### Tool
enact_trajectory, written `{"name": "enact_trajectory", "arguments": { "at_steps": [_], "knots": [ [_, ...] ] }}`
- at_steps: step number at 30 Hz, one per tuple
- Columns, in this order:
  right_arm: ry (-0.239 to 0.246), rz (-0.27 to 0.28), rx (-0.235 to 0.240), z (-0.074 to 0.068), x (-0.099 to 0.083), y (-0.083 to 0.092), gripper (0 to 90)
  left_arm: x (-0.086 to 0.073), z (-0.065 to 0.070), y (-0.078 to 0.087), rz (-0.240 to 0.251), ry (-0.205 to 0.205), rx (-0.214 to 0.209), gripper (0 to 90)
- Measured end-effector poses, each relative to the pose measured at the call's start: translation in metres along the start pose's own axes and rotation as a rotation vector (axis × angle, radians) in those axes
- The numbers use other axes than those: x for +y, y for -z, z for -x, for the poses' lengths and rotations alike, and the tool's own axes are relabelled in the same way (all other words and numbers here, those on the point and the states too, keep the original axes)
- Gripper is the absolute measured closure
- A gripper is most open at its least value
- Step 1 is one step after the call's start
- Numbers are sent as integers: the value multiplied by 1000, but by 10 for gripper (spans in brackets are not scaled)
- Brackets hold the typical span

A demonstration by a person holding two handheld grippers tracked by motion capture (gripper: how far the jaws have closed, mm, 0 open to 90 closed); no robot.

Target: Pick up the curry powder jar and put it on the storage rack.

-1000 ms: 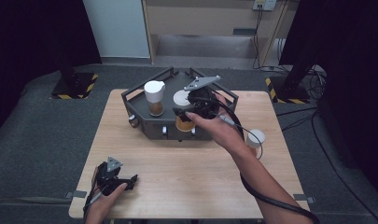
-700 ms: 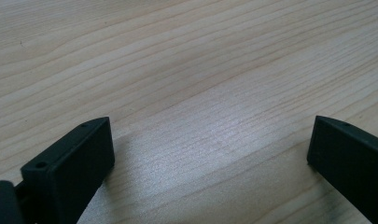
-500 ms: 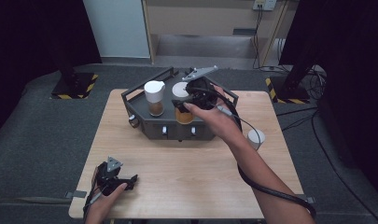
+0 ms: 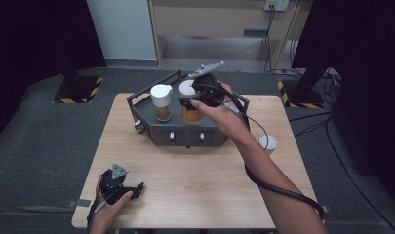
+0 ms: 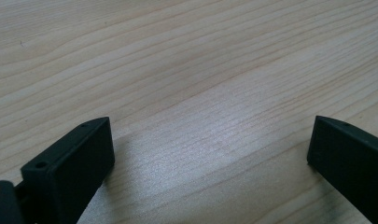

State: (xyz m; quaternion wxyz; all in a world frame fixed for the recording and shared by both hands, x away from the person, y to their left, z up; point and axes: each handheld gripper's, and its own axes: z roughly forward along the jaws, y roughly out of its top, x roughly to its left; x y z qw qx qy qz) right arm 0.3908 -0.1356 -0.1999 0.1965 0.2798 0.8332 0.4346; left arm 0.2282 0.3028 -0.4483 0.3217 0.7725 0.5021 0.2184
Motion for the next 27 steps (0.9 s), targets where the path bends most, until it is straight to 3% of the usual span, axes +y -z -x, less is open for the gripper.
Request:
{"name": "enact_trajectory", "arguments": {
  "at_steps": [27],
  "knots": [
    [-42,-11,-38,19,7,-22,343,0,0,0,1,-1,2,0]
  ]
}}
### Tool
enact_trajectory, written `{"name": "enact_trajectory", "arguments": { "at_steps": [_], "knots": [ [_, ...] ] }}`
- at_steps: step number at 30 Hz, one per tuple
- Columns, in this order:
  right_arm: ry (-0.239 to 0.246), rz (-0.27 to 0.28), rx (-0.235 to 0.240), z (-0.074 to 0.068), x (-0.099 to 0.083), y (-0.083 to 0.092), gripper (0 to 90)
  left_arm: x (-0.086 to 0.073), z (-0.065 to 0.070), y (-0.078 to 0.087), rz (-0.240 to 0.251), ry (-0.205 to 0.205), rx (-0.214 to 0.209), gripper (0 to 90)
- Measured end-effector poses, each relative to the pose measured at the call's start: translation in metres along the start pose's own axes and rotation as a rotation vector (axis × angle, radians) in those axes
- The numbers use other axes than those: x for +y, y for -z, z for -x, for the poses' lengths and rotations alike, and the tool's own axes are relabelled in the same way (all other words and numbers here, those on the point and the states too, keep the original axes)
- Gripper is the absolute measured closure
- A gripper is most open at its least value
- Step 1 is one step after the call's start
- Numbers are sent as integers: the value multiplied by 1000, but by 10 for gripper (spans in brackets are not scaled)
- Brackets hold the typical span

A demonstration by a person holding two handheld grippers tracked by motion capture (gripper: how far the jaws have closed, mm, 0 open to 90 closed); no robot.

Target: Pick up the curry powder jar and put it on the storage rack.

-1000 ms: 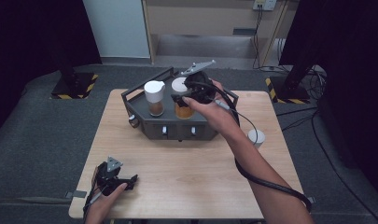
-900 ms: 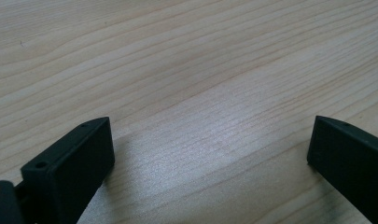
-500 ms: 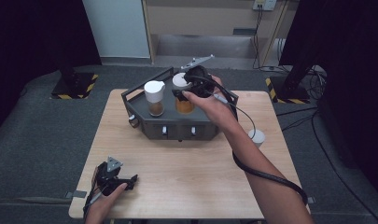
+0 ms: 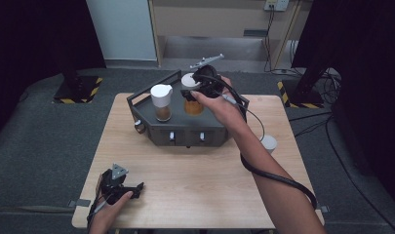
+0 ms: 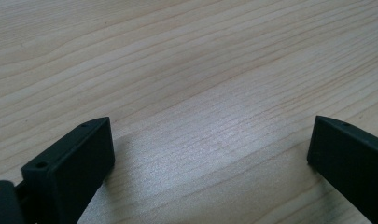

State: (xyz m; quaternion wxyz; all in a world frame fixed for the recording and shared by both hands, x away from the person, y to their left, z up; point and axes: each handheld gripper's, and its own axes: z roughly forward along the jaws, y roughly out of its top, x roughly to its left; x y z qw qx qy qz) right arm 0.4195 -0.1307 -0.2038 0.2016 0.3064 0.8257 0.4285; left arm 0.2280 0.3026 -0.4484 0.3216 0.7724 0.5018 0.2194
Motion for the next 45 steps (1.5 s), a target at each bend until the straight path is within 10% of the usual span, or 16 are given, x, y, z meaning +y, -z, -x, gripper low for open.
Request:
{"name": "enact_trajectory", "arguments": {
  "at_steps": [45],
  "knots": [
    [-70,-26,-4,11,-21,-46,343,0,0,0,0,0,0,0]
  ]
}}
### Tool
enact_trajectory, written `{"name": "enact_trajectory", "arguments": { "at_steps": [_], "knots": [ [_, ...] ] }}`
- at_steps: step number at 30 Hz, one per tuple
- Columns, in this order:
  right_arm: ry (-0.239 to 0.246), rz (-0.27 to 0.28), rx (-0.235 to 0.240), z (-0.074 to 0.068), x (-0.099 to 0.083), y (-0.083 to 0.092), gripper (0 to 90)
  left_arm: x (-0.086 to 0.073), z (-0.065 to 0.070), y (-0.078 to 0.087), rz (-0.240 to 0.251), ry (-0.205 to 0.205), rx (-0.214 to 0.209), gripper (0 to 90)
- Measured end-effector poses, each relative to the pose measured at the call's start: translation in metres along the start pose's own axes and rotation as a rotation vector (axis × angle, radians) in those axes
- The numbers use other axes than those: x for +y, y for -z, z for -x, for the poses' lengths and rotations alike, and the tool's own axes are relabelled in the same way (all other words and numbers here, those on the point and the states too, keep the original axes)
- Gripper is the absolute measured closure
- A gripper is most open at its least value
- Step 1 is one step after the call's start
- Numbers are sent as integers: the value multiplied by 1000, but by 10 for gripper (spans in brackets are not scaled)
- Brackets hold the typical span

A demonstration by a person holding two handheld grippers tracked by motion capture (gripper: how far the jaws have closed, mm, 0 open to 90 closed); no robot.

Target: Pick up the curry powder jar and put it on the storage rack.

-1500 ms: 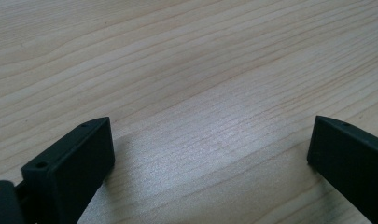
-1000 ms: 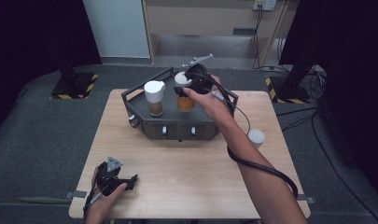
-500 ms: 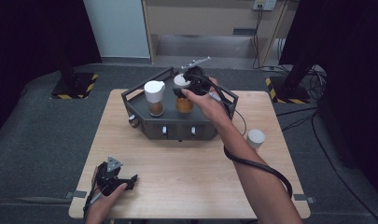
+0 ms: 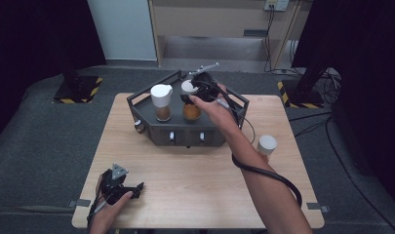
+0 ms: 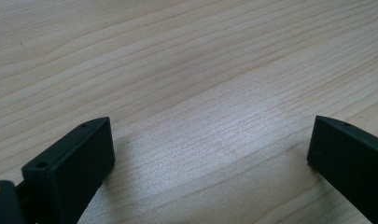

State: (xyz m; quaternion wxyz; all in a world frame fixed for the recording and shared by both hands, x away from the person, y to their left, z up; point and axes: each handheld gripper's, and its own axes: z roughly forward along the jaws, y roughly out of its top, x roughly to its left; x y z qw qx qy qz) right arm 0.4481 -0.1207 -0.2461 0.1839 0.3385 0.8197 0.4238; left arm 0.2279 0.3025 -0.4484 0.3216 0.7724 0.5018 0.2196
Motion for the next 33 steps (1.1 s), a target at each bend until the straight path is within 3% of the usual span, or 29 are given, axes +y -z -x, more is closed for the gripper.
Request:
{"name": "enact_trajectory", "arguments": {
  "at_steps": [33],
  "knots": [
    [-4,-1,4,0,-15,-10,342,0,0,0,1,0,2,0]
  ]
}}
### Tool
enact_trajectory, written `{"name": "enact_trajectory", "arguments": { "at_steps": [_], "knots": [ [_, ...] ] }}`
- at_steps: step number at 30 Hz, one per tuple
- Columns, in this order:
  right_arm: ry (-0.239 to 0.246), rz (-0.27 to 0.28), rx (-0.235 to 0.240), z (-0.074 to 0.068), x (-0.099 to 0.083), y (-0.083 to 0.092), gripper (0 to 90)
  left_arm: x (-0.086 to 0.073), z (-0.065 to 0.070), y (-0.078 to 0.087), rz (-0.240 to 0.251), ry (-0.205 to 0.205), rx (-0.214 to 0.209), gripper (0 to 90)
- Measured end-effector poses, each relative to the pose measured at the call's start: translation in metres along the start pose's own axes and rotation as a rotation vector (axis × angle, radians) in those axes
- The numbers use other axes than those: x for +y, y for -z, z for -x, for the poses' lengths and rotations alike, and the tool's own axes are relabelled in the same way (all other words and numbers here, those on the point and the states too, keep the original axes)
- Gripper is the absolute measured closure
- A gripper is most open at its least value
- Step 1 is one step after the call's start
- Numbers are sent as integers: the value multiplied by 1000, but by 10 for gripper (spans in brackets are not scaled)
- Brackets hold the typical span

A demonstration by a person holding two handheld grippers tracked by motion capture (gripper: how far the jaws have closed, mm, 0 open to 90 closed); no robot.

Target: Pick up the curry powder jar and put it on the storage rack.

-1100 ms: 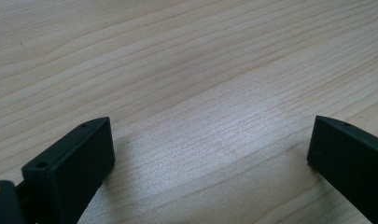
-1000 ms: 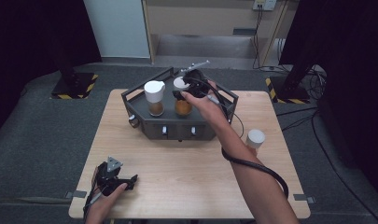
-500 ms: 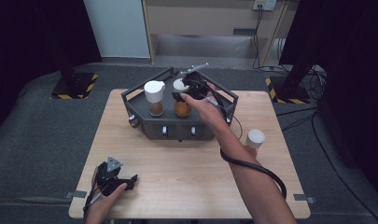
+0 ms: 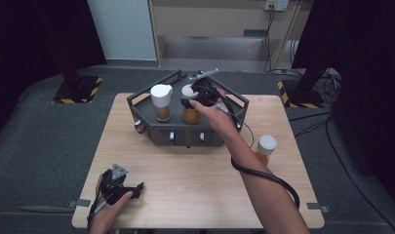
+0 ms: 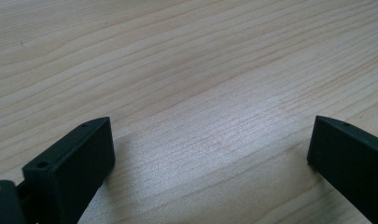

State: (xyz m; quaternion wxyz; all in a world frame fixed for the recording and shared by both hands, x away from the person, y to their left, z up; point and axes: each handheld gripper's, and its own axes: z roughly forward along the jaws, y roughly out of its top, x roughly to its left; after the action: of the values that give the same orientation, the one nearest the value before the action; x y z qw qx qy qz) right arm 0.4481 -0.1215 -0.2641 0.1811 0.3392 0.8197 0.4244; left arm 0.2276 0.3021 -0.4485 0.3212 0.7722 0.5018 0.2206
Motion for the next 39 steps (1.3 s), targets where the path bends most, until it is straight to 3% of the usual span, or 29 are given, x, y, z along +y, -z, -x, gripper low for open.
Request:
{"name": "enact_trajectory", "arguments": {
  "at_steps": [17,27,39],
  "knots": [
    [-13,23,7,2,-6,-1,309,0,1,0,0,1,2,0],
    [3,14,5,0,-8,0,154,0,1,0,1,1,2,0],
    [2,54,-19,1,-19,26,84,0,1,0,-1,1,2,0]
  ]
}}
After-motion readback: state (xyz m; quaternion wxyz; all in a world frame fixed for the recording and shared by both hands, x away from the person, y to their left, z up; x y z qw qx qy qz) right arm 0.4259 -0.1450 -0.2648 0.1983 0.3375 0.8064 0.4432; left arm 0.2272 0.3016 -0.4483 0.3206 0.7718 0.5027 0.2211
